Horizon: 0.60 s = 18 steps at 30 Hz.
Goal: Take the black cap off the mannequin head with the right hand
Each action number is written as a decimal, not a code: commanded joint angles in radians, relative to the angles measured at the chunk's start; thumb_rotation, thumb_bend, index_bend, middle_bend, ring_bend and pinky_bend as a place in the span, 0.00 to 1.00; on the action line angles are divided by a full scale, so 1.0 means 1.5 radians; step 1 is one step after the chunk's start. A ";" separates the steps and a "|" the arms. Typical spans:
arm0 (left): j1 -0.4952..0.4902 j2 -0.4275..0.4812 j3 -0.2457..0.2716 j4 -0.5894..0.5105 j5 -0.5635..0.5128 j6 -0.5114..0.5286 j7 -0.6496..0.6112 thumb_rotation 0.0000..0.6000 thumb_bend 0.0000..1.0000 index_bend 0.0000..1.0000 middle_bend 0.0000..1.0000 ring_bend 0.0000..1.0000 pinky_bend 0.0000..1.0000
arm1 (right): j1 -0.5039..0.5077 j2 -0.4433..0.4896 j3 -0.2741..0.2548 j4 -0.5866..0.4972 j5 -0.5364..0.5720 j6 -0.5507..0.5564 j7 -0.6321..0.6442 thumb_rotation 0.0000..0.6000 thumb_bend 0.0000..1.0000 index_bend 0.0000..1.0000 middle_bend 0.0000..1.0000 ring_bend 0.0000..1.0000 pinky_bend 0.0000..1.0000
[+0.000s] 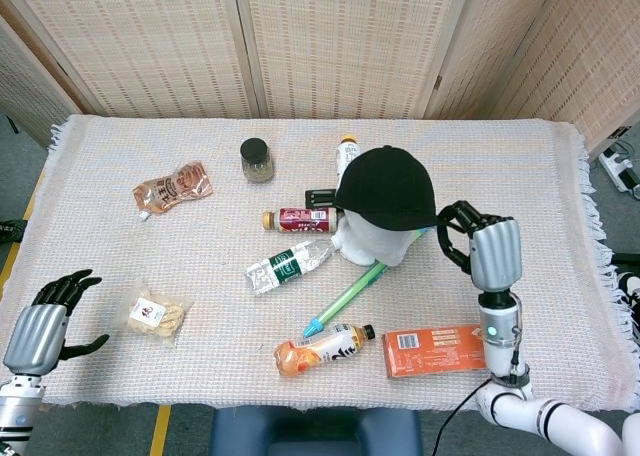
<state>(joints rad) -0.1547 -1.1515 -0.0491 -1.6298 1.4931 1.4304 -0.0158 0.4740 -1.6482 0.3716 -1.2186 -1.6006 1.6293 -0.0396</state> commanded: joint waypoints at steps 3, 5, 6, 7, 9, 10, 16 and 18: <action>-0.002 -0.001 0.001 -0.001 0.000 -0.004 0.000 1.00 0.10 0.23 0.18 0.17 0.20 | 0.034 0.014 0.040 0.014 0.041 -0.030 -0.014 1.00 0.73 0.94 0.74 0.89 1.00; -0.003 -0.001 0.002 -0.003 -0.001 -0.007 0.000 1.00 0.09 0.22 0.18 0.17 0.20 | 0.050 0.015 0.055 0.030 0.059 -0.047 -0.015 1.00 0.73 0.94 0.74 0.89 1.00; -0.003 -0.001 0.002 -0.003 -0.001 -0.008 0.000 1.00 0.09 0.22 0.17 0.17 0.20 | 0.058 0.016 0.060 0.038 0.068 -0.056 -0.016 1.00 0.73 0.94 0.74 0.89 1.00; -0.004 -0.001 0.002 -0.004 -0.001 -0.009 0.001 1.00 0.10 0.22 0.17 0.17 0.20 | 0.068 0.016 0.067 0.050 0.077 -0.067 -0.016 1.00 0.73 0.94 0.74 0.89 1.00; -0.004 -0.001 0.003 -0.006 -0.001 -0.010 0.002 1.00 0.10 0.21 0.17 0.17 0.20 | 0.083 0.015 0.076 0.072 0.092 -0.084 -0.016 1.00 0.73 0.94 0.74 0.89 1.00; -0.005 0.000 0.003 -0.007 -0.002 -0.012 0.003 1.00 0.10 0.21 0.17 0.17 0.20 | 0.094 0.012 0.082 0.088 0.102 -0.096 -0.014 1.00 0.73 0.94 0.74 0.89 1.00; -0.009 -0.001 0.003 -0.011 -0.005 -0.021 0.007 1.00 0.10 0.21 0.17 0.17 0.20 | 0.148 -0.011 0.104 0.162 0.143 -0.137 0.003 1.00 0.73 0.94 0.74 0.89 1.00; -0.011 0.000 0.004 -0.012 -0.004 -0.024 0.008 1.00 0.10 0.21 0.17 0.17 0.20 | 0.166 -0.020 0.108 0.185 0.152 -0.147 0.002 1.00 0.73 0.94 0.74 0.89 1.00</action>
<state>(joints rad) -0.1704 -1.1521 -0.0436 -1.6482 1.4863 1.3952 -0.0045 0.6968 -1.6621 0.5219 -0.9700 -1.3876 1.4285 -0.0421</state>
